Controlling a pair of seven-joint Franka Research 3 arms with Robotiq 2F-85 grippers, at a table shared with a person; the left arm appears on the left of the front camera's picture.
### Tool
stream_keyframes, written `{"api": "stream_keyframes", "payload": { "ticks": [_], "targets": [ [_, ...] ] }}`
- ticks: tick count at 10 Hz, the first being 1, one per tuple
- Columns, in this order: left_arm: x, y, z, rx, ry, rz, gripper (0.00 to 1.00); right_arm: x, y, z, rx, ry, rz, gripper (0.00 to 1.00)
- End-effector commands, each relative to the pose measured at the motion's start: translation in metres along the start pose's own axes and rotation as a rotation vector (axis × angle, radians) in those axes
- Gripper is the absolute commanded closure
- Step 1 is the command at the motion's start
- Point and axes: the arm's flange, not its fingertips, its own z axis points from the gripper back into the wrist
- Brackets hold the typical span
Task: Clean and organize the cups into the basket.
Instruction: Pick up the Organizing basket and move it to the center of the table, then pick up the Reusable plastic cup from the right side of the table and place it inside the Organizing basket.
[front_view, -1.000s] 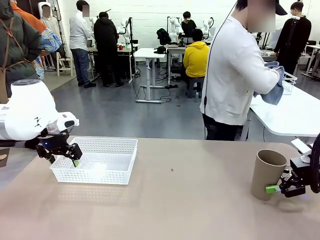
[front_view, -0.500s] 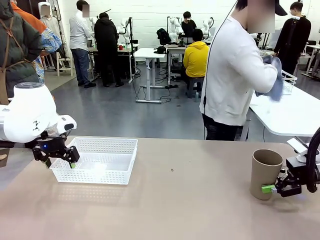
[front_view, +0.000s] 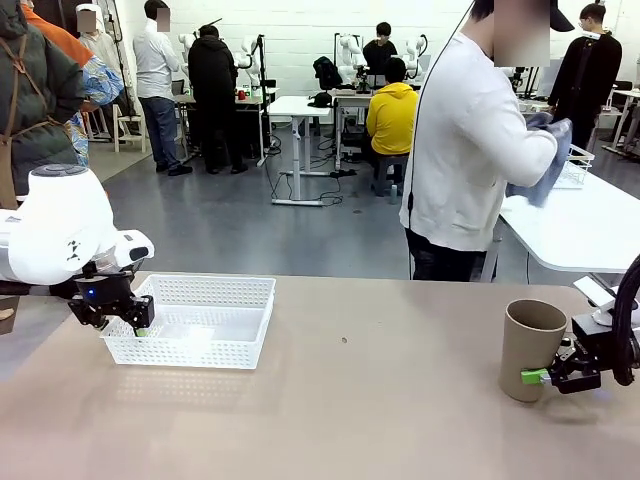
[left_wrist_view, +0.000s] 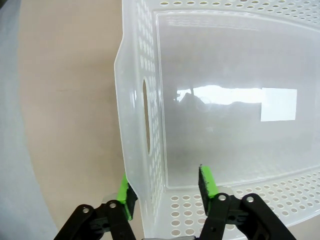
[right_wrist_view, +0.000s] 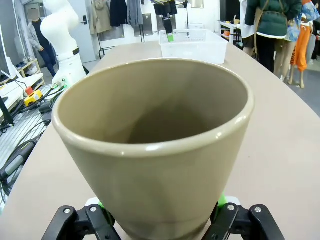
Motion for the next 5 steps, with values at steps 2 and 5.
{"api": "stream_keyframes", "payload": {
  "ticks": [2, 5],
  "targets": [
    [0.0017, 0.0012, 0.0031, -0.016, 0.017, 0.001, 1.0, -0.0016, -0.0042, -0.0001, -0.006, -0.012, 0.011, 0.77],
    [0.0022, 0.0008, 0.0035, -0.013, 0.016, 0.01, 1.0, -0.0022, -0.005, -0.0005, -0.007, -0.005, 0.009, 0.77]
  ]
}}
